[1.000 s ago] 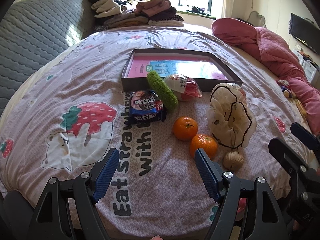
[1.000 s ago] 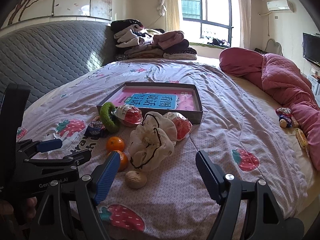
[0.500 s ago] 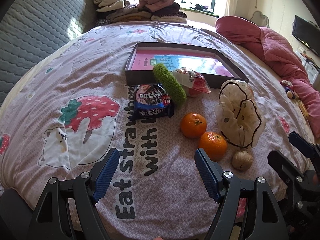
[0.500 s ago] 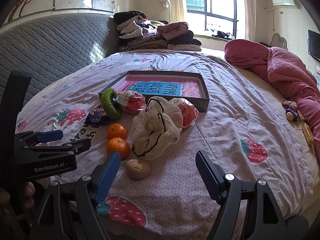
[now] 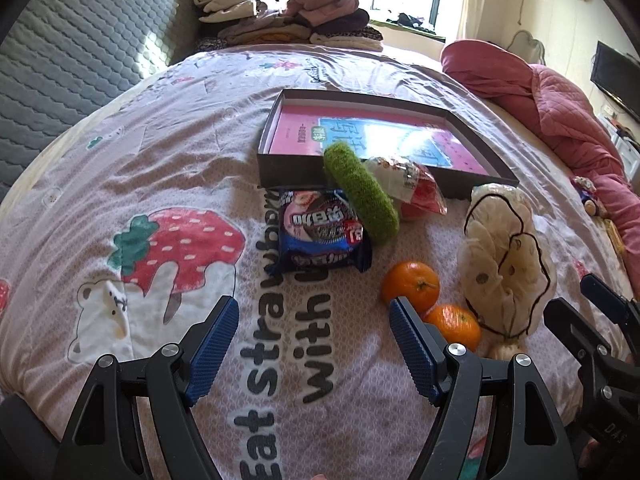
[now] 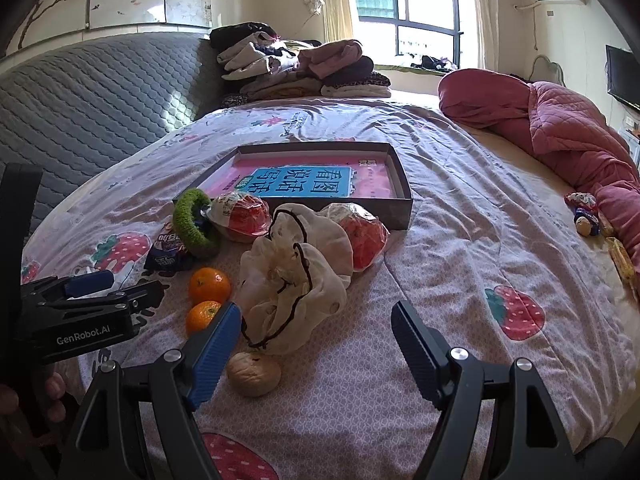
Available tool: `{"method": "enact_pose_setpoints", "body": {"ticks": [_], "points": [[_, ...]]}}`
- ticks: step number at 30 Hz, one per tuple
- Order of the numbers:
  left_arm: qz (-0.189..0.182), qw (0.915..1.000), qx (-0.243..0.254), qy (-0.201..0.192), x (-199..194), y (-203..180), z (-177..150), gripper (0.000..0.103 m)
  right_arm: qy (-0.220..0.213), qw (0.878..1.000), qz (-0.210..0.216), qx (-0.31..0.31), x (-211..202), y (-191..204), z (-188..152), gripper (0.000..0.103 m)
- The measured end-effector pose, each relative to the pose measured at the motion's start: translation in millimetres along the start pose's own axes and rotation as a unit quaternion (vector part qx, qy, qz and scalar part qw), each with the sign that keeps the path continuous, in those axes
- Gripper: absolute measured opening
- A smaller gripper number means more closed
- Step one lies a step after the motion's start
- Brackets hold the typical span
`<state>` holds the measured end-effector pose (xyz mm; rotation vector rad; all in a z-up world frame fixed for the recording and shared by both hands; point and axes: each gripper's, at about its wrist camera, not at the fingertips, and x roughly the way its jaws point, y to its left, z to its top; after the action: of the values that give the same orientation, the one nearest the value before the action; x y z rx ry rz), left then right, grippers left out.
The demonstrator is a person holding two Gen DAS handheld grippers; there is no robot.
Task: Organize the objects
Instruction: 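Move the left tool toward the green fuzzy ring while the right tool approaches the white cloth bag, then grasp the green ring with the left tool while the right tool grasps the white cloth bag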
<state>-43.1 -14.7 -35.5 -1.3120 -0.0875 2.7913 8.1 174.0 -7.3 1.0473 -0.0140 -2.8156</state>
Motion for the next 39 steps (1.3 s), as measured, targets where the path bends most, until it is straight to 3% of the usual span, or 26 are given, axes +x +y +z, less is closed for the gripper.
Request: {"method": "enact_pose_setpoints", "body": {"ticks": [13,20,33,39], "points": [[-0.012,0.9999,0.004,-0.007,21.4,-11.8,34.0,0.079,0.024,0.999,-0.001,0.023,32.6,-10.6,10.6,0.077],[-0.021,0.9997,0.006,-0.011,29.7,-17.7,46.9,0.079,0.034,0.999,0.020,0.029,45.5,-9.1,13.9,0.076],[-0.039,0.9986,-0.036,0.004,53.5,-1.1,62.2,0.079,0.036,0.998,0.038,0.016,58.2,0.4,15.0,0.042],[-0.052,0.9979,-0.039,0.007,60.5,4.0,64.5,0.075,0.038,0.998,0.054,0.018,60.5,0.7,13.2,0.032]]}}
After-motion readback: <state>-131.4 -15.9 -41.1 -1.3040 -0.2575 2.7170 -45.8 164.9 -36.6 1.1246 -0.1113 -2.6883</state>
